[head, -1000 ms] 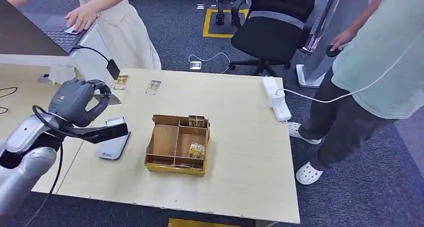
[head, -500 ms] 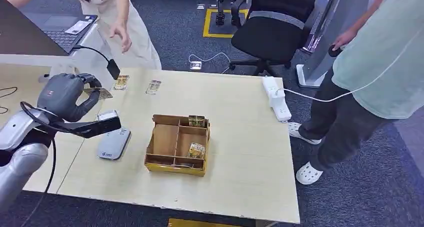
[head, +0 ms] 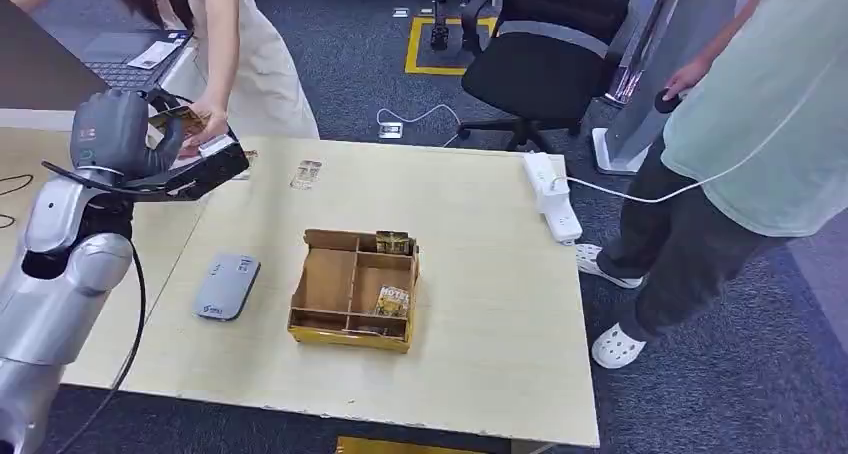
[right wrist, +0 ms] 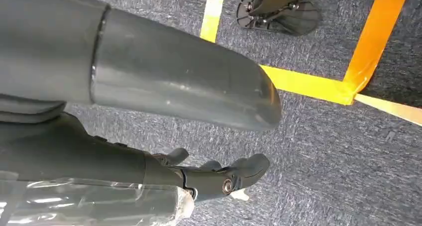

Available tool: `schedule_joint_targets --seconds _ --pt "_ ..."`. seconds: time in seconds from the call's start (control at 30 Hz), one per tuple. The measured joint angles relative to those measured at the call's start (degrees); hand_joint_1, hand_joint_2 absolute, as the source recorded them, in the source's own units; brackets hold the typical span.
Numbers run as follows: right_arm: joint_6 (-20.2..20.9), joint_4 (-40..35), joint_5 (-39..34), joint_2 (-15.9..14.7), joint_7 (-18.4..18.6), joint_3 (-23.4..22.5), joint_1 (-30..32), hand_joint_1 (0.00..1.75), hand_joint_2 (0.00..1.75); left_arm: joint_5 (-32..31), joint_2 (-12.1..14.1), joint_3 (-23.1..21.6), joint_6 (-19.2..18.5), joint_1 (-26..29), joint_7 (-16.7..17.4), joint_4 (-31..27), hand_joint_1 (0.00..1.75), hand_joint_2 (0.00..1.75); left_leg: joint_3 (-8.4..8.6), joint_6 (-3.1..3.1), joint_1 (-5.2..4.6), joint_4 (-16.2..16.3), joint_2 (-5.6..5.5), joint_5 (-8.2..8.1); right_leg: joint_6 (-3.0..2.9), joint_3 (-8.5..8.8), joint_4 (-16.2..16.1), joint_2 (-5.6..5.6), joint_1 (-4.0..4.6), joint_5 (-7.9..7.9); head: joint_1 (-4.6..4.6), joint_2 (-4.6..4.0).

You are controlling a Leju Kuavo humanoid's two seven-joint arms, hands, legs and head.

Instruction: Pass the card to the sensor for recognition and then transmit it.

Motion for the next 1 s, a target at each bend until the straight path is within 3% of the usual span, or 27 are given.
schedule_joint_targets --seconds 0.4,0.43,0.47,0.8,0.83,1.0 --pt "-1.2 0.1 -1.8 -0.4 0.4 1.1 0.4 0.0 0.0 0.2 -1.5 0.0 0.2 -0.6 0.2 2.7 1.75 1.75 -0.02 -0.01 0.0 0.0 0.08 -0.01 -0.01 -0.06 0.0 0.09 0.0 -0.01 0.02 0.0" --pt "-1.3 0.2 -2.1 -0.5 0.5 1.4 0.4 0.0 0.0 0.3 -1.6 0.0 0.2 -0.6 0.2 2.8 1.45 1.75 -0.03 -0.01 0.0 0.0 0.08 -0.01 -0.01 -0.06 0.0 0.09 0.0 -0.01 0.02 0.0" --pt "-1.5 0.2 -2.5 -0.5 0.6 1.5 0.4 0.0 0.0 0.6 -1.6 0.0 0.2 -0.6 0.2 2.9 0.26 1.75 -0.03 -0.01 -0.01 0.0 0.09 -0.02 -0.01 -0.07 0.0 0.11 0.0 -0.01 0.02 0.0" --pt "-1.8 0.5 -3.9 -1.1 1.0 3.0 0.5 0.0 0.0 1.3 -1.6 0.0 0.1 -0.7 0.2 3.1 0.26 1.75 -0.03 -0.01 0.0 0.0 0.1 -0.02 -0.05 -0.08 0.0 0.12 0.0 -0.04 0.02 0.0" --pt "-1.8 0.5 -3.9 -1.2 1.0 3.0 0.5 0.0 0.0 1.3 -1.6 0.0 0.2 -0.7 0.2 3.1 0.0 1.75 -0.03 -0.02 0.0 -0.1 0.1 -0.01 -0.06 -0.08 0.0 0.12 0.0 -0.04 0.0 0.0" --pt "-1.9 0.7 -4.1 -1.4 1.0 3.3 0.5 0.0 0.0 1.4 -1.6 0.0 0.2 -0.8 0.2 3.1 0.0 1.75 -0.03 -0.06 0.0 -0.1 0.1 0.01 -0.07 -0.08 0.0 0.12 0.0 -0.03 0.02 0.0"
